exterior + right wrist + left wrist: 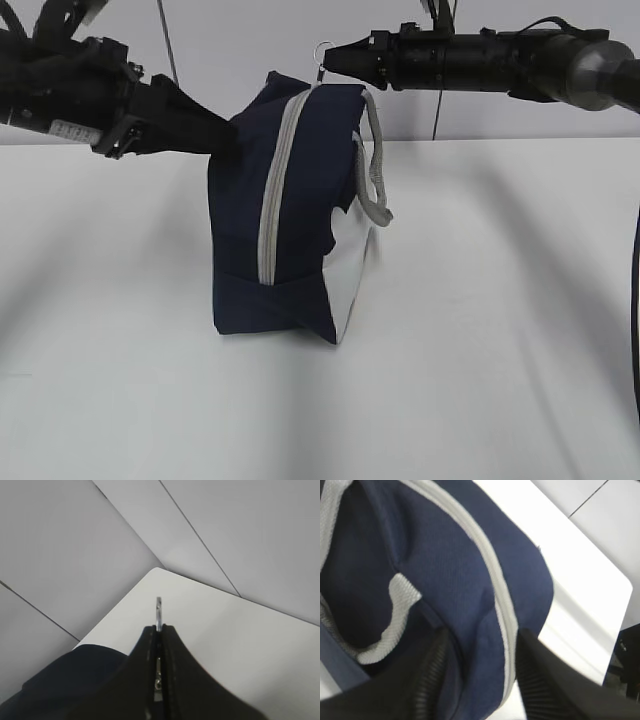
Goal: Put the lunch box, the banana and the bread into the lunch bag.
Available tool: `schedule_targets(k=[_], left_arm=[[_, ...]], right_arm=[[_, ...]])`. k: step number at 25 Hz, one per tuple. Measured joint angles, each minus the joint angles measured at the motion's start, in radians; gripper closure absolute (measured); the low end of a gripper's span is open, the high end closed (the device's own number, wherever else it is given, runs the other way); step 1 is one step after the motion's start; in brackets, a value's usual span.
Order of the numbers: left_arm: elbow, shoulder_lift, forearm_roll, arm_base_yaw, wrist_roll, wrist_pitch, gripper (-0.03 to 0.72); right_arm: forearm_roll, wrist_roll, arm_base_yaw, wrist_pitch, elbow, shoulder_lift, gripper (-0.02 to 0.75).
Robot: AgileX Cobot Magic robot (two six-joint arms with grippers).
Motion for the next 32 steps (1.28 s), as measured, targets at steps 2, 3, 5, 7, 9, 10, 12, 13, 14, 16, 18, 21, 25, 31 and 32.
schedule_targets(k=[2, 3, 5, 7, 9, 10, 12, 13, 14, 16, 18, 21, 25, 31, 32], left_arm=[[0.0, -0.017, -0.012, 0.0, -0.022, 0.0, 0.309], [0.0, -0.028, -0.03, 0.0, -0.034, -0.01, 0.295], [-0.002, -0.048, -0.069, 0.0, -0.069, -0.071, 0.281], [-0.024, -0.056, -0.084, 0.0, -0.105, -0.16, 0.275], [-0.066, -0.046, -0.079, 0.001, -0.139, -0.226, 0.274], [-0.1, -0.03, -0.063, 0.001, -0.16, -0.244, 0.274], [-0.184, 0.011, -0.016, 0.001, -0.208, -0.247, 0.274], [-0.221, 0.035, 0.012, 0.001, -0.237, -0.24, 0.274], [-0.266, 0.066, 0.047, 0.001, -0.265, -0.231, 0.274], [-0.343, 0.128, 0.103, 0.001, -0.324, -0.205, 0.274], [-0.416, 0.199, 0.141, 0.001, -0.361, -0.173, 0.274], [-0.502, 0.289, 0.181, -0.003, -0.415, -0.152, 0.274], [-0.596, 0.39, 0.204, -0.017, -0.478, -0.126, 0.267], [-0.693, 0.481, 0.211, -0.053, -0.511, -0.109, 0.267], [-0.705, 0.492, 0.221, -0.057, -0.524, -0.109, 0.266]], right_arm=[[-0.007, 0.002, 0.0, -0.002, 0.0, 0.001, 0.754], [-0.01, 0.002, 0.0, -0.004, 0.0, 0.004, 0.754], [-0.01, 0.004, 0.0, -0.006, -0.002, 0.009, 0.754], [-0.015, 0.004, -0.002, -0.006, -0.003, 0.018, 0.754], [-0.015, 0.006, -0.003, -0.006, -0.003, 0.025, 0.754], [-0.015, 0.008, -0.003, -0.006, -0.003, 0.029, 0.754], [-0.018, 0.008, -0.003, -0.006, -0.003, 0.033, 0.754], [-0.018, 0.008, -0.003, -0.002, -0.003, 0.031, 0.754], [-0.018, 0.008, -0.003, 0.006, -0.003, 0.031, 0.754], [-0.017, 0.008, -0.003, 0.018, -0.004, 0.031, 0.754], [-0.017, 0.01, -0.003, 0.022, -0.007, 0.033, 0.754], [-0.017, 0.01, -0.003, 0.022, -0.008, 0.033, 0.754], [-0.017, 0.01, -0.003, 0.023, -0.009, 0.033, 0.754], [-0.019, 0.01, -0.003, 0.023, -0.01, 0.033, 0.754], [-0.019, 0.01, -0.003, 0.023, -0.01, 0.033, 0.754]])
